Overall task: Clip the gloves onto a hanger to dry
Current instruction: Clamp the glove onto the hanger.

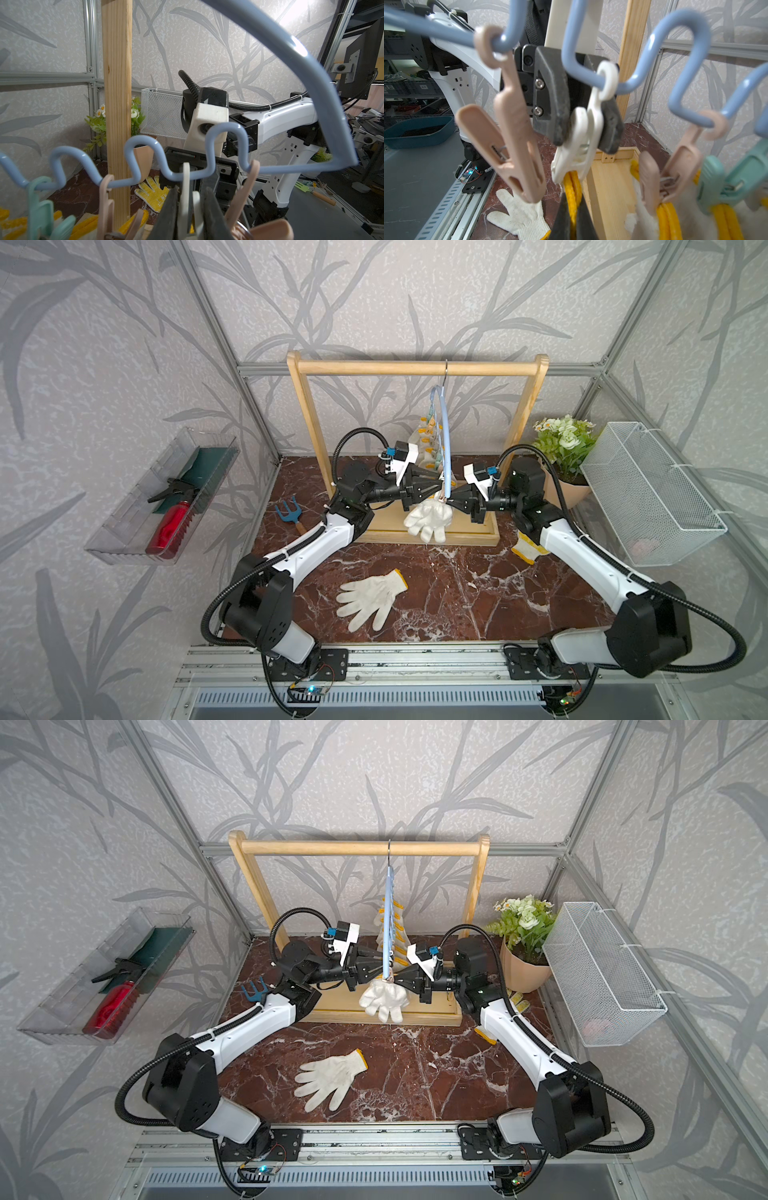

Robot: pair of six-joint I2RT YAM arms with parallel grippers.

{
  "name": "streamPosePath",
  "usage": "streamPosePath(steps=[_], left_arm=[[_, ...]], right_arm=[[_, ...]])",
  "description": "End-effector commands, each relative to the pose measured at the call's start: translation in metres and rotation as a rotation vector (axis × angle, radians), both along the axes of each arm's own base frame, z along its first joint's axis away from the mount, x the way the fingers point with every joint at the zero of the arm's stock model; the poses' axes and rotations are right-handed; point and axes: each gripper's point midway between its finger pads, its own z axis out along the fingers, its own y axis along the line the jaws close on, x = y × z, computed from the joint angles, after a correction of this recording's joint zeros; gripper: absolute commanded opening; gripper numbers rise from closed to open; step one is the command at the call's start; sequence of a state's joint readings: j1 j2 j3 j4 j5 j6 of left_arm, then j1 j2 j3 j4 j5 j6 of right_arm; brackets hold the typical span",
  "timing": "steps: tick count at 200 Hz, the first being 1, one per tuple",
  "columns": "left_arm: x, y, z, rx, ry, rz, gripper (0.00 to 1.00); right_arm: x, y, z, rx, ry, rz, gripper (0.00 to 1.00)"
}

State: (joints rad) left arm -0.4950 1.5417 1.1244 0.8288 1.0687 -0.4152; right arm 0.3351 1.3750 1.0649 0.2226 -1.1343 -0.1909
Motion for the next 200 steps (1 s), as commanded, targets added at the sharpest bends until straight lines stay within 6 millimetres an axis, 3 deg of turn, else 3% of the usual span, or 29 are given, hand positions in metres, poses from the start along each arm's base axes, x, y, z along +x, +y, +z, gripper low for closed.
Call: streamPosePath(steps=[1,78,176,200], left_arm=[[-0.004,0.001,0.016,-0.035,-0.054,-0.024,0.00],[0.003,0.002,0.013,-0.064,-0.071,0.014,0.00],[0.015,0.005,-0.007,-0.062,-0.106,0.110,0.00],[0.015,0.004,-0.006,-0.063,-0.103,0.105,0.17]], right_arm=[[-0.005,-0.004,0.023,0.038,-0.070,0.001,0.00],[-0.013,-0.004,0.029,0.042,-0.053,0.026,0.00],[-0.016,-0.006,0.030,0.044,-0.062,0.014,0.00],[-0.014,-0.006,0.026,0.037,-0.052,0.004,0.00]])
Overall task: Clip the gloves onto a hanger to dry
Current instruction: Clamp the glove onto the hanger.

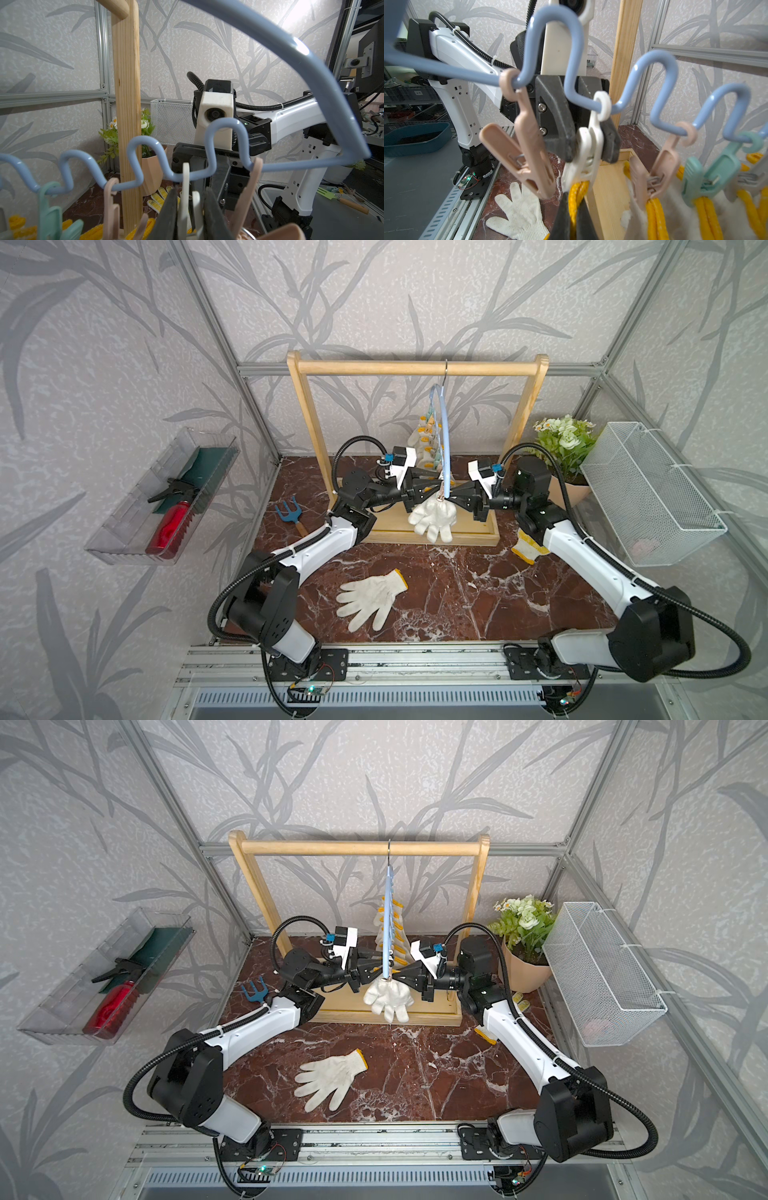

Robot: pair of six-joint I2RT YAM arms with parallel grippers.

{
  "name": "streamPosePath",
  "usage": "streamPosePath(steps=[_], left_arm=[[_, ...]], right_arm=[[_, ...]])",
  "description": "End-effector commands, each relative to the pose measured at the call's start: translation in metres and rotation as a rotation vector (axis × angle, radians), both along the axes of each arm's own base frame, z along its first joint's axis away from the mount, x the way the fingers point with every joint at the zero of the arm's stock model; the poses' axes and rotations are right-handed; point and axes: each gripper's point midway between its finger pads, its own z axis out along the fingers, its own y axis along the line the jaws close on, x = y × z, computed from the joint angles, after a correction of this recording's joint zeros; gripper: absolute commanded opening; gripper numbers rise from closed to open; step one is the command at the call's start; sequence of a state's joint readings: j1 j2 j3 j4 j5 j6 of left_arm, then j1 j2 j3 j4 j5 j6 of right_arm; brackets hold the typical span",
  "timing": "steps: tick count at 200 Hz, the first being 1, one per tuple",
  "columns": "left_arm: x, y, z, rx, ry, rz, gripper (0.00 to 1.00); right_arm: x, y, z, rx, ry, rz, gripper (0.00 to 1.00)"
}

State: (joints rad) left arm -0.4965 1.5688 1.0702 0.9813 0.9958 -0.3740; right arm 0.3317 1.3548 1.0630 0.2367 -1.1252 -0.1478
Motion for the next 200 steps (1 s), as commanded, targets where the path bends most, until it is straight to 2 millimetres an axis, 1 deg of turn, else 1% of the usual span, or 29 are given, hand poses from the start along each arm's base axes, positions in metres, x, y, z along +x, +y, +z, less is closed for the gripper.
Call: streamPosePath(steps=[1,17,57,65,82,91,102,119,133,153,169,184,200], left_arm=[[0.005,0.002,-0.001,-0.011,-0.013,0.030,0.18],[0.003,0.003,0.001,-0.013,-0.017,0.028,0.27],[0.002,0.009,0.007,-0.017,-0.015,0.060,0.43],[0.002,0.010,0.008,-0.014,-0.017,0.068,0.46],[0.001,0.013,0.009,-0.012,-0.020,0.090,0.54],[0.002,0.015,0.010,-0.011,-0.023,0.106,0.57],[0.003,0.018,0.010,-0.007,-0.022,0.129,0.59],[0.010,0.023,0.005,0.013,-0.009,0.194,0.61],[0.021,0.031,-0.007,0.048,0.014,0.298,0.63],[0.037,0.048,-0.027,0.117,0.049,0.463,0.64],[0.044,0.062,-0.047,0.191,0.080,0.571,0.65],[0.047,0.079,-0.068,0.270,0.116,0.670,0.65],[0.042,0.094,-0.096,0.379,0.147,0.731,0.65]], right_arm=[[-0.012,-0.004,0.018,0.023,-0.062,0.019,0.00],[-0.009,-0.003,0.014,0.017,-0.054,0.008,0.00],[0.003,-0.004,0.006,0.008,-0.035,-0.057,0.00],[0.004,-0.005,0.005,0.009,-0.029,-0.062,0.03],[0.006,-0.005,0.003,0.009,-0.020,-0.072,0.07],[0.009,-0.005,0.001,0.006,-0.012,-0.085,0.12],[0.012,-0.005,-0.002,0.003,-0.003,-0.098,0.24],[0.020,-0.006,-0.009,-0.006,0.034,-0.136,0.37],[0.026,-0.008,-0.019,-0.017,0.068,-0.177,0.46],[0.030,-0.013,-0.034,-0.035,0.113,-0.237,0.53],[0.031,-0.020,-0.048,-0.054,0.152,-0.297,0.59],[0.033,-0.029,-0.065,-0.086,0.194,-0.378,0.61],[0.031,-0.040,-0.084,-0.113,0.245,-0.456,0.63]])
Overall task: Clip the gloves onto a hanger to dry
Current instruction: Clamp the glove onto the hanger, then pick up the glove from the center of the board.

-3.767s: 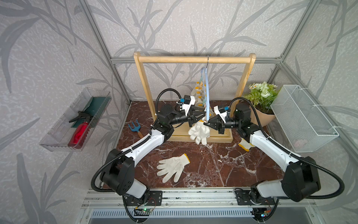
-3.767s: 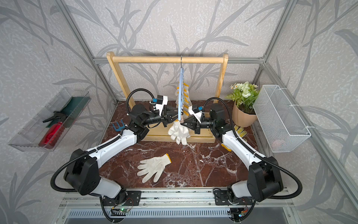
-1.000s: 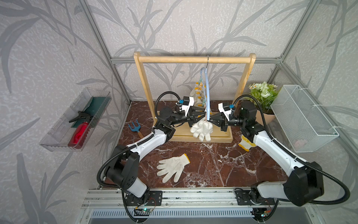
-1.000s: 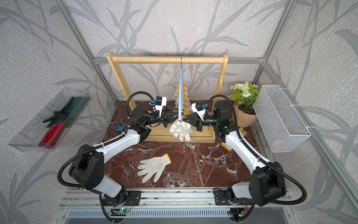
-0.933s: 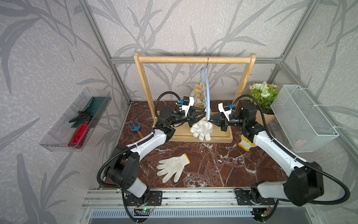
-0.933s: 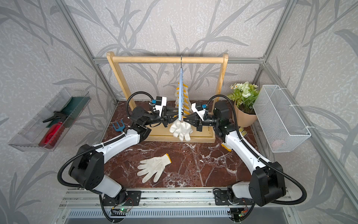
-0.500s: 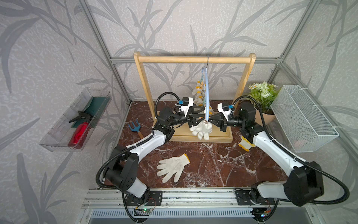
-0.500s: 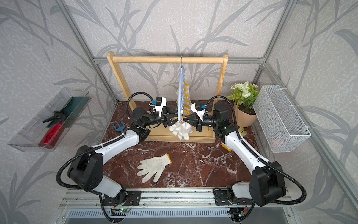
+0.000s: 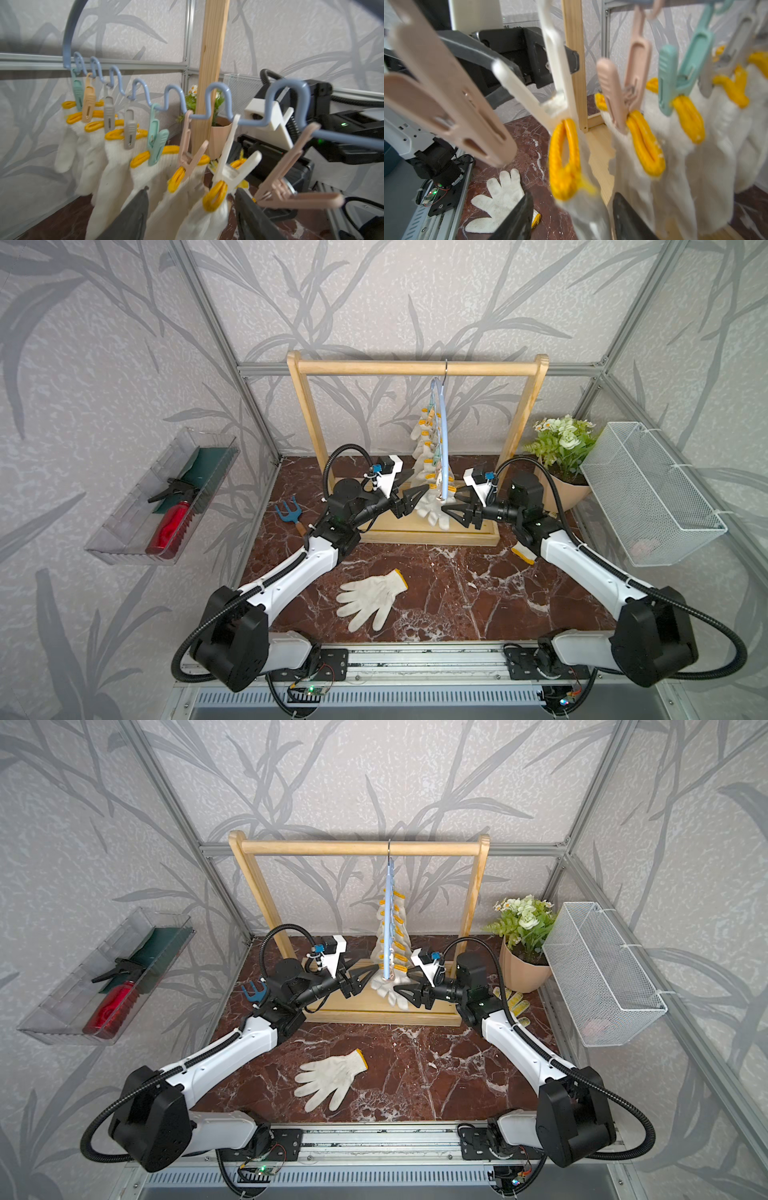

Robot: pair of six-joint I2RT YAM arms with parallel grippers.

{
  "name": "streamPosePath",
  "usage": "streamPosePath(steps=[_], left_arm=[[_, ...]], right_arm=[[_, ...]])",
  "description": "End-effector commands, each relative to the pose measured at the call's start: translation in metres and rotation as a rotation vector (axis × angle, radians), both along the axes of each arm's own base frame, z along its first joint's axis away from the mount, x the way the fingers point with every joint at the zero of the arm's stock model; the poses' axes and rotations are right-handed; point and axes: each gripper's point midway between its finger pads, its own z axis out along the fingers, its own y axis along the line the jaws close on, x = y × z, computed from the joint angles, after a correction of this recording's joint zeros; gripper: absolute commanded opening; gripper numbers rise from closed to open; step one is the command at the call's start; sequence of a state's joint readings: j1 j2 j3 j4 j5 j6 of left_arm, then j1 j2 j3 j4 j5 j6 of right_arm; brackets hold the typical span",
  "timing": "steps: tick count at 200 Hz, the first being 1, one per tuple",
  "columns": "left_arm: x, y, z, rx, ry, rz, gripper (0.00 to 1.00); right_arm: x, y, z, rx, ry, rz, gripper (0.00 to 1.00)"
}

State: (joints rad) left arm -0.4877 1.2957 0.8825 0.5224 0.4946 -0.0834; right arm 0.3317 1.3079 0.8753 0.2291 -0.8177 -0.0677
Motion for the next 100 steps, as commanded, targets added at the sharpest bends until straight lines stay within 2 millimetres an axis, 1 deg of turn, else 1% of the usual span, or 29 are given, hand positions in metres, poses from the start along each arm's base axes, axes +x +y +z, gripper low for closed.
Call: streamPosePath(steps=[1,4,26,42,59,66,76,92,100], left_arm=[[0.007,0.034,-0.047,0.190,0.081,0.187,0.65],[0.005,0.036,-0.050,0.206,0.084,0.191,0.65],[-0.006,0.054,-0.091,0.326,0.166,0.260,0.65],[-0.014,0.068,-0.123,0.420,0.270,0.307,0.64],[-0.026,0.083,-0.149,0.510,0.373,0.344,0.63],[-0.031,0.087,-0.156,0.538,0.402,0.355,0.63],[-0.038,0.087,-0.167,0.577,0.446,0.343,0.63],[-0.059,0.070,-0.187,0.655,0.522,0.199,0.61],[-0.065,0.065,-0.194,0.680,0.560,0.162,0.59]], right_arm=[[0.001,-0.019,-0.013,-0.032,0.049,-0.148,0.63],[0.001,-0.021,-0.016,-0.036,0.060,-0.158,0.63],[-0.004,-0.033,-0.041,-0.034,0.140,-0.245,0.63],[-0.010,-0.038,-0.057,-0.029,0.195,-0.272,0.64],[-0.014,-0.041,-0.071,-0.003,0.242,-0.304,0.64],[-0.015,-0.042,-0.076,0.005,0.260,-0.311,0.64],[-0.016,-0.043,-0.083,0.003,0.285,-0.317,0.64],[-0.018,-0.044,-0.091,-0.023,0.296,-0.315,0.65],[-0.017,-0.046,-0.093,-0.035,0.296,-0.330,0.65]])
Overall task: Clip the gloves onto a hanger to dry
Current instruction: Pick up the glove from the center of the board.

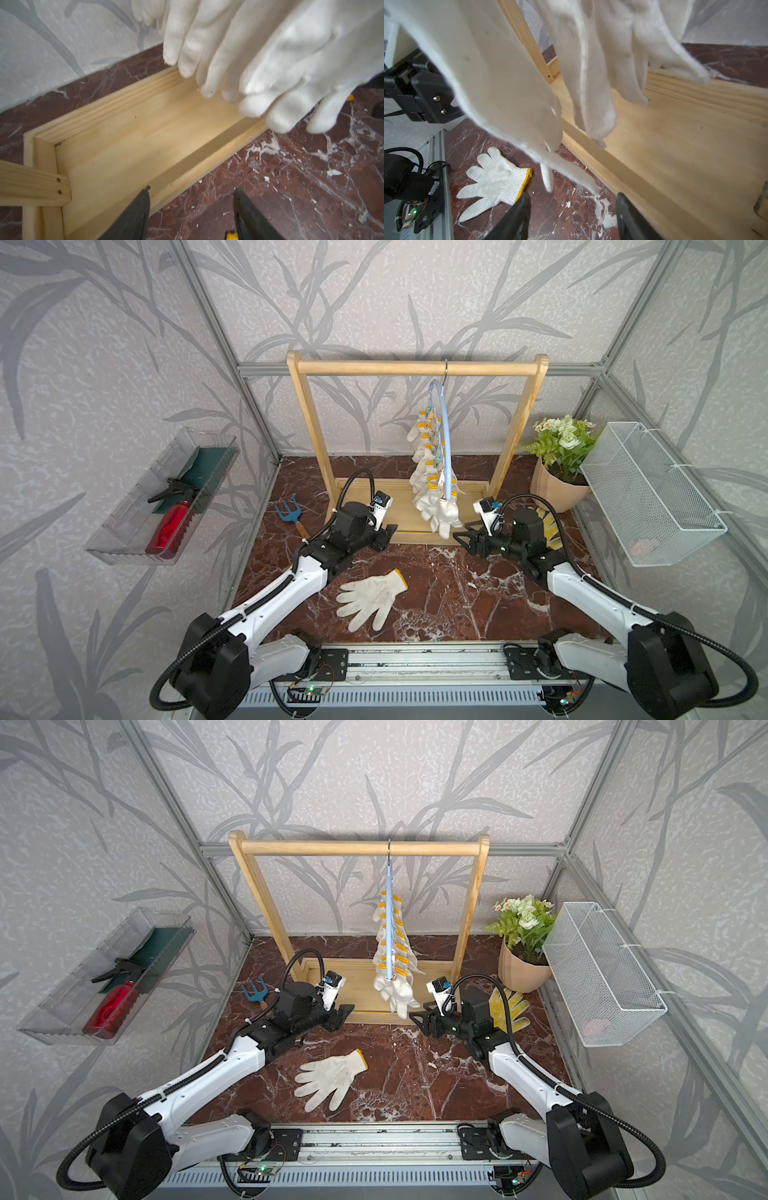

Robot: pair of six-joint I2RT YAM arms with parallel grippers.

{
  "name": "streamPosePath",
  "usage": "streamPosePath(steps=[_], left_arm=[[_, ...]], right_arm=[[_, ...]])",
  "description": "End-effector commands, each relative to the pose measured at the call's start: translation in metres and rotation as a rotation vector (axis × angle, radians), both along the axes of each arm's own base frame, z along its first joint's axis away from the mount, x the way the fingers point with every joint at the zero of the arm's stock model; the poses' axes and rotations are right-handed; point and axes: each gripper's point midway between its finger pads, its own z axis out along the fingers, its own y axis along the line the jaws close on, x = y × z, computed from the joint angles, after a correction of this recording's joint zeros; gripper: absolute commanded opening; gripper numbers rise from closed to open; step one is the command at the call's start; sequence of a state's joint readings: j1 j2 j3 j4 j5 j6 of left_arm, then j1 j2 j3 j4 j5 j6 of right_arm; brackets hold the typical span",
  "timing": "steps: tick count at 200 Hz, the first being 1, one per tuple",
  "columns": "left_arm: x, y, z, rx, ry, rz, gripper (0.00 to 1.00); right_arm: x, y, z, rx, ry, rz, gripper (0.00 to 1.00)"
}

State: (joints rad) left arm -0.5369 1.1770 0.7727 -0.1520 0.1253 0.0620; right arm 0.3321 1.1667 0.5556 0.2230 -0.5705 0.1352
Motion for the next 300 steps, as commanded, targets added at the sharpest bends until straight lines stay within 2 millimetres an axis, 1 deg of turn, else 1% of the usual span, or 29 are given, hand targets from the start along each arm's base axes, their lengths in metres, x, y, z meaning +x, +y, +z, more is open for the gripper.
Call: streamPosePath(steps=[1,15,37,55,60,73,95,113,123,152,187,234,257,277,291,300], left_arm=[[-0.031,-0.004,-0.034,0.118,0.188,-0.089,0.59],[-0.041,-0.009,-0.049,0.149,0.278,-0.115,0.55],[-0.047,-0.008,-0.069,0.175,0.390,-0.079,0.52],[-0.056,-0.008,-0.091,0.185,0.483,-0.059,0.50],[-0.056,-0.010,-0.095,0.188,0.491,-0.051,0.45],[-0.060,-0.012,-0.096,0.220,0.527,-0.051,0.45],[-0.052,-0.010,-0.104,0.246,0.537,0.005,0.45],[-0.052,-0.014,-0.113,0.232,0.584,0.036,0.44],[-0.054,-0.016,-0.120,0.235,0.603,0.042,0.44],[-0.059,-0.014,-0.137,0.265,0.626,0.070,0.44],[-0.062,-0.018,-0.148,0.258,0.635,0.069,0.43],[-0.076,-0.024,-0.165,0.272,0.674,0.041,0.41],[-0.077,-0.025,-0.172,0.281,0.674,0.047,0.33],[-0.075,-0.028,-0.176,0.284,0.670,0.053,0.23],[-0.071,-0.032,-0.174,0.268,0.662,0.052,0.14],[-0.068,-0.037,-0.169,0.245,0.651,0.043,0.09]], right_arm=[[0.007,-0.004,0.008,0.005,-0.021,-0.046,0.65],[0.008,-0.004,0.009,0.006,-0.031,-0.046,0.65],[0.009,-0.001,0.009,0.030,-0.023,-0.042,0.65],[0.009,0.001,0.005,0.053,-0.006,-0.042,0.65],[0.008,0.001,0.004,0.057,0.000,-0.038,0.65],[0.006,0.002,0.001,0.062,0.011,-0.035,0.66],[0.004,0.000,-0.002,0.067,0.021,-0.045,0.66],[0.002,0.000,0.001,0.072,0.018,-0.044,0.66],[0.001,-0.001,0.001,0.066,0.017,-0.047,0.66],[0.000,-0.003,0.001,0.053,0.013,-0.053,0.66],[-0.001,-0.003,0.001,0.053,0.018,-0.050,0.66],[-0.007,-0.009,-0.007,0.047,0.042,-0.079,0.66],[-0.011,-0.012,-0.013,0.041,0.058,-0.093,0.67],[-0.016,-0.011,-0.022,0.009,0.073,-0.093,0.67],[-0.023,-0.006,-0.030,-0.029,0.084,-0.077,0.67],[-0.028,0.000,-0.034,-0.047,0.089,-0.057,0.67]])
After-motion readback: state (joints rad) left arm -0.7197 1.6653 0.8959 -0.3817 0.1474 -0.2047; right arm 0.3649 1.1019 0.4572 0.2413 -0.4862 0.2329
